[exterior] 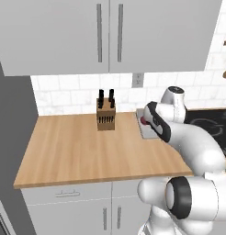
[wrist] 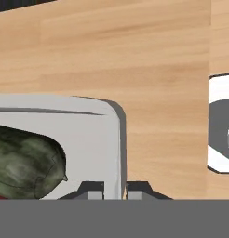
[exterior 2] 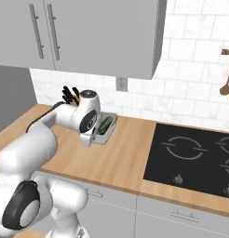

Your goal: Take the meat container that has the steak and place it on the second highest rack of the freezer. Then take the vegetable container that has the tomato and cucumber and place it on the highest rack of the freezer.

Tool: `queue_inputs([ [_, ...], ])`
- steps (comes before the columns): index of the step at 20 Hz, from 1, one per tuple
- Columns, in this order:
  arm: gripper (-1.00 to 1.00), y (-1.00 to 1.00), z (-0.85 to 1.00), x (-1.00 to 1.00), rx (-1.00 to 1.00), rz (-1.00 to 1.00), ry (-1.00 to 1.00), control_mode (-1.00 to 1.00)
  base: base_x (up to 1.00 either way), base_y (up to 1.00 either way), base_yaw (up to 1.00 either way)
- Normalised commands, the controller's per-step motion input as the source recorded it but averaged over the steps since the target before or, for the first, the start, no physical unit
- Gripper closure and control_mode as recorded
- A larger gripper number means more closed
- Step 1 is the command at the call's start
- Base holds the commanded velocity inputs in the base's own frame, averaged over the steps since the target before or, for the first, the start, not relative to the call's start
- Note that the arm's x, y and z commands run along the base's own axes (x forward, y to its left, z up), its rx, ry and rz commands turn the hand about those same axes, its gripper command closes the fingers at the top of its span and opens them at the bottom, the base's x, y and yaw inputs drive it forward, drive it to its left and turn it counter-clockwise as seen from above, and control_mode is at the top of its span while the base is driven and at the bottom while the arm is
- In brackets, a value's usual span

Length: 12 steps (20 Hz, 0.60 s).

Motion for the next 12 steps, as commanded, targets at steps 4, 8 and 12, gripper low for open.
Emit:
queue_inputs([
  [4,1.0,0.01,0.73,-0.18,0.0,0.0,0.0,-1.0,0.0,0.0,0.0],
  [8,1.0,0.0,0.39,-0.52,0.0,0.0,-0.01,-1.0,0.0,0.0,0.0],
  [12,1.0,0.08,0.37,-0.43,0.0,0.0,0.0,-1.0,0.0,0.0,0.0],
])
